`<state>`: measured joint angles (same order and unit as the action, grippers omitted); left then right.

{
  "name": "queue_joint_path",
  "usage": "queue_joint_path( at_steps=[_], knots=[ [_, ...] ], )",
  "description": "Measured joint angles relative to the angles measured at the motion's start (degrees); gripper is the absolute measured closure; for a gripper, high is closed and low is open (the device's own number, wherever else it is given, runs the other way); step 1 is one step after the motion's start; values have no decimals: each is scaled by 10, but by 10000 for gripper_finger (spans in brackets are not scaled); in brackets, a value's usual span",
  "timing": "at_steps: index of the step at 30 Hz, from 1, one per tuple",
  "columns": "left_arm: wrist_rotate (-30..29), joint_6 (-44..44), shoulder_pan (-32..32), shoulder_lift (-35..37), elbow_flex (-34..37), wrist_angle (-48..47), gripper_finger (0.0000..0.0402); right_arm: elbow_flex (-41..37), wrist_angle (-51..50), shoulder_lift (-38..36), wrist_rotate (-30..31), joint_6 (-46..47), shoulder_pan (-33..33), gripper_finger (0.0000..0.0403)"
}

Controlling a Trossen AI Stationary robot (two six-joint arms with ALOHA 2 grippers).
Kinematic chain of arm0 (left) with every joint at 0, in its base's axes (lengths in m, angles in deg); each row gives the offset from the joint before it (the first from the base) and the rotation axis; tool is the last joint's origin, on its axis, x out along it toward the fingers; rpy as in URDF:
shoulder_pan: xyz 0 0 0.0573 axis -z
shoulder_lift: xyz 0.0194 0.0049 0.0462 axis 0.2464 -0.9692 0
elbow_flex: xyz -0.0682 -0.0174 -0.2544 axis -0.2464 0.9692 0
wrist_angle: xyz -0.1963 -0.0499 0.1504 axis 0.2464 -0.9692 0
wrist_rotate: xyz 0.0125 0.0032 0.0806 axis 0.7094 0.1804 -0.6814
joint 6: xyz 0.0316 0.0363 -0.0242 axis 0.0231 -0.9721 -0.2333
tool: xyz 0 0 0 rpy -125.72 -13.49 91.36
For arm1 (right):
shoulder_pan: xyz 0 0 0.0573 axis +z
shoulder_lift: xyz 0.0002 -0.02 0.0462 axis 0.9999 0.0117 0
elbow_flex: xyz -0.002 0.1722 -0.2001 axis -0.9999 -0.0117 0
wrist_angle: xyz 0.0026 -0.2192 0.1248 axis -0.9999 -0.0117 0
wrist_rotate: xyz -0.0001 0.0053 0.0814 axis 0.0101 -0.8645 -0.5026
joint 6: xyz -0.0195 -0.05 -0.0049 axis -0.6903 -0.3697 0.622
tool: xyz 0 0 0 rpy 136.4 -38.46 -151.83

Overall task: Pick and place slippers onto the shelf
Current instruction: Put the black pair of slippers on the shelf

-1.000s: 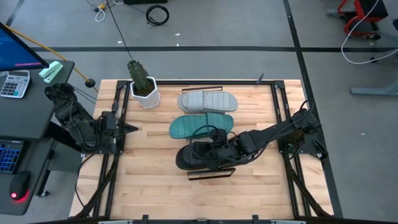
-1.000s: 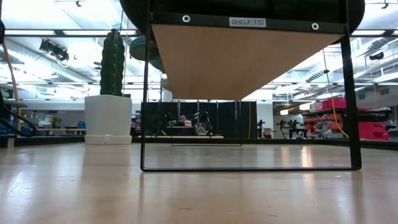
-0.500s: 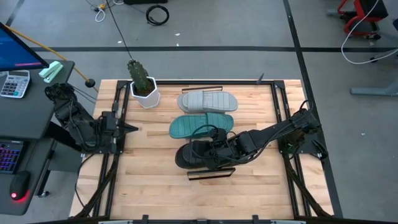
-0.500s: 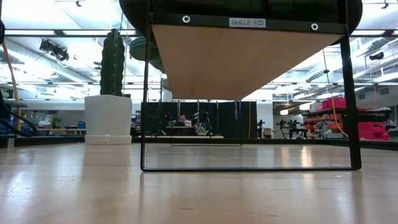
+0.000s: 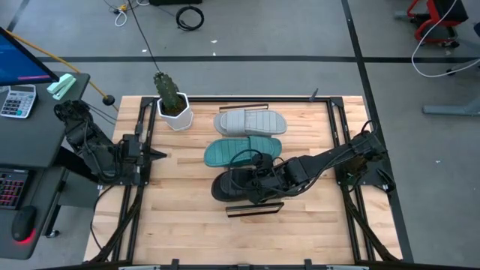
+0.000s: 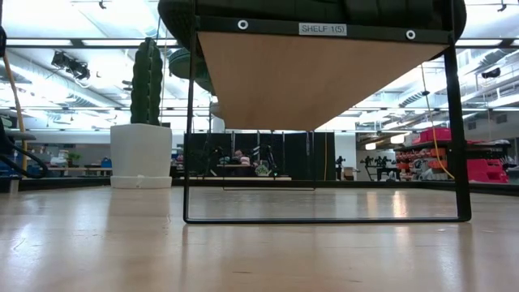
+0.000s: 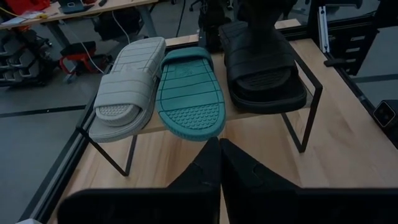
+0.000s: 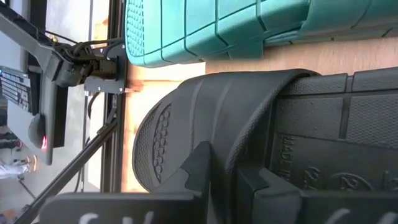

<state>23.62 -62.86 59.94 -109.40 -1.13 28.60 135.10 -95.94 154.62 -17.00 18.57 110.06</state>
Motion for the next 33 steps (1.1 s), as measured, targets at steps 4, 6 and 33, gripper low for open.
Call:
queue_joint_path(
  at_steps=[4, 6, 33],
  knots=[
    [0, 0, 0, 0, 0, 0, 384, 0, 0, 0, 0, -1, 0, 364],
    [0, 0, 0, 0, 0, 0, 377, 0, 0, 0, 0, -1, 0, 363],
    [0, -2, 0, 0, 0, 0, 392, 0, 3, 0, -36, 12, 0, 279]
  ],
)
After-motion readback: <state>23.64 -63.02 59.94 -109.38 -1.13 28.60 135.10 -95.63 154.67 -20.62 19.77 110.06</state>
